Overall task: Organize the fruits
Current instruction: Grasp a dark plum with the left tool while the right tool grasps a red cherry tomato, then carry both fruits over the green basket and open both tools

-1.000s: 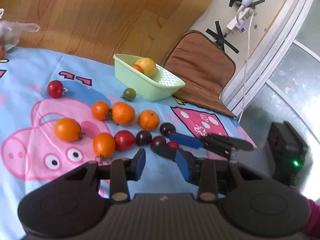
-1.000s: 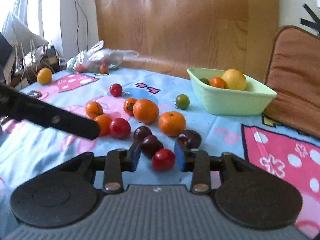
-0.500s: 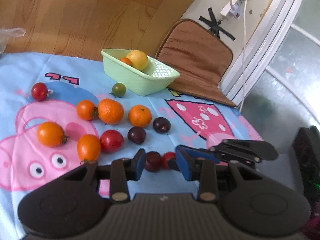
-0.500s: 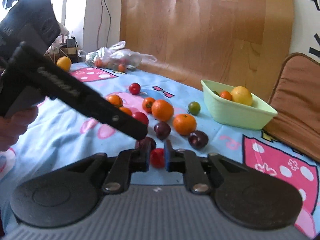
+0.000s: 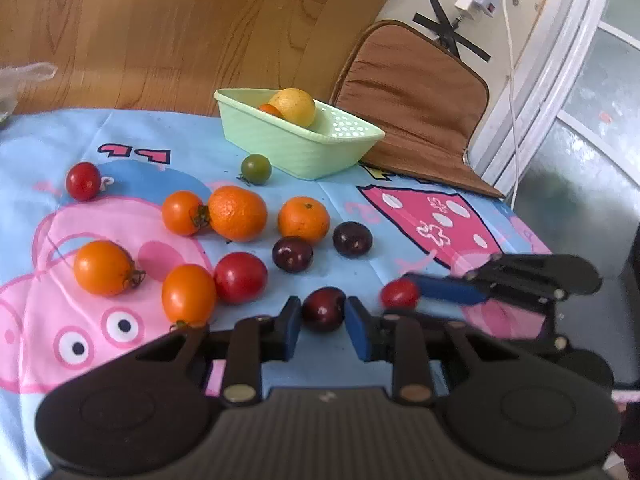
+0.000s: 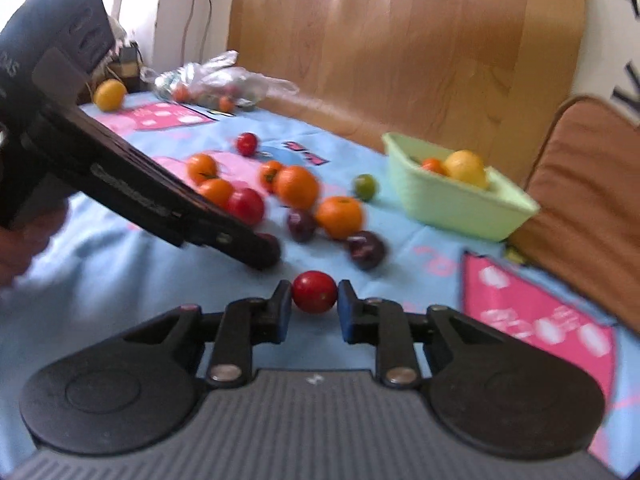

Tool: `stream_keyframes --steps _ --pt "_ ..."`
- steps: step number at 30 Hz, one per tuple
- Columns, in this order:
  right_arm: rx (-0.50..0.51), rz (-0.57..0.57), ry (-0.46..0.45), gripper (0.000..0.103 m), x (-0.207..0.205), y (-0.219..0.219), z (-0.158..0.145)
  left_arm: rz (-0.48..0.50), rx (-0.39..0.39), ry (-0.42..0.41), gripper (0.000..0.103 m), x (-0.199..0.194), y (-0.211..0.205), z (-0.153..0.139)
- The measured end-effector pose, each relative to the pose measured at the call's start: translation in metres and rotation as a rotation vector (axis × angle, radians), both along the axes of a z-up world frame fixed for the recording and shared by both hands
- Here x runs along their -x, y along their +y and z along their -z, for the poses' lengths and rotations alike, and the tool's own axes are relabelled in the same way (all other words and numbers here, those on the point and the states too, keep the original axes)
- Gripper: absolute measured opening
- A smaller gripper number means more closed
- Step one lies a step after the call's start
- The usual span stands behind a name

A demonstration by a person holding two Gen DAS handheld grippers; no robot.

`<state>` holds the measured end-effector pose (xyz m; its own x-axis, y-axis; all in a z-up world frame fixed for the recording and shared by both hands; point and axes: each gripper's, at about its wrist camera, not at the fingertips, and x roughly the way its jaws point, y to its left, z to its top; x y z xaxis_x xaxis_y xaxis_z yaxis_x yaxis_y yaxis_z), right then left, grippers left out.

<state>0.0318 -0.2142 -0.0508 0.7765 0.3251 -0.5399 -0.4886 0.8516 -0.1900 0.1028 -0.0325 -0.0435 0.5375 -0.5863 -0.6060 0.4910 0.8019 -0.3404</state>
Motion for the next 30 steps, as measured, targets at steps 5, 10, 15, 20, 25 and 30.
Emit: stream_keyframes --steps 5,10,15,20,25,30 --pt "0.075 0.058 -0.052 0.027 -0.011 -0.026 -0.016 -0.002 0.0 0.015 0.027 -0.006 -0.01 0.002" --pt "0.026 0.13 -0.037 0.027 -0.029 -0.059 -0.03 -0.014 -0.01 0.008 0.026 -0.007 -0.018 -0.001" --pt "-0.141 0.149 0.022 0.027 -0.047 -0.087 -0.046 0.003 0.049 -0.012 0.026 -0.02 -0.02 -0.032" --pt "-0.292 0.223 0.058 0.027 -0.096 -0.107 -0.061 -0.033 0.069 -0.037 0.026 -0.072 -0.035 -0.071" --pt "-0.318 0.28 0.052 0.027 -0.141 -0.113 -0.055 -0.079 0.069 0.021 0.026 -0.137 -0.058 -0.073" --pt "-0.271 0.259 0.062 0.027 -0.171 -0.1 -0.04 -0.115 -0.007 0.058 0.026 -0.175 -0.081 -0.051"
